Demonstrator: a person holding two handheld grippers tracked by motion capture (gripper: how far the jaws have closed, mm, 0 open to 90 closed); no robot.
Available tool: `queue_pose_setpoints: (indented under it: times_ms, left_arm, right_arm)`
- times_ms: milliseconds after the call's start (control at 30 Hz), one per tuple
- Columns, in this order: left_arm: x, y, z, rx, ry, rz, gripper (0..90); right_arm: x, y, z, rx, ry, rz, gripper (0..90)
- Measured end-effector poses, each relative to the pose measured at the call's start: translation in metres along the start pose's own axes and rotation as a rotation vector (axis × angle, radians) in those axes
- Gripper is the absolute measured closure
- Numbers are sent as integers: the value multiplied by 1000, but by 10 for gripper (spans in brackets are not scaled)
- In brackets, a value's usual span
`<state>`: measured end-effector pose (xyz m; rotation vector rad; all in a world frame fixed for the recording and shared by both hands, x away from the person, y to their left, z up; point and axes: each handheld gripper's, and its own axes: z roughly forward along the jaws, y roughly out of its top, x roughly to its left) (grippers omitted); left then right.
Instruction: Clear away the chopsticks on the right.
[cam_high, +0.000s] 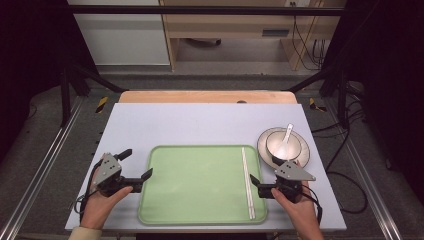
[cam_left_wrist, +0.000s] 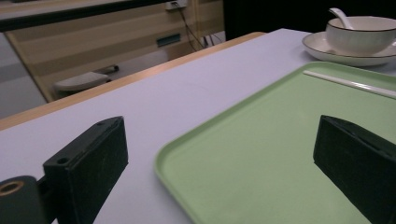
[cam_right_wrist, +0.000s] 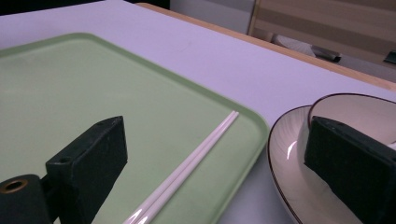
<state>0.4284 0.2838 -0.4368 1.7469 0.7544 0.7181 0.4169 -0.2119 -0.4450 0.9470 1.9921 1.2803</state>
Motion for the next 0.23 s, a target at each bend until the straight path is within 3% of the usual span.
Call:
queue_pose_setpoints:
  times_ms: [33,233]
  left_arm:
    - [2,-4,-3,-11,20,-20,26]
    - [14,-18,-9,-20,30,-39,25]
  right_arm:
    - [0,0,0,-1,-7,3,60]
    - [2,-3,-2,8,-31,16,63]
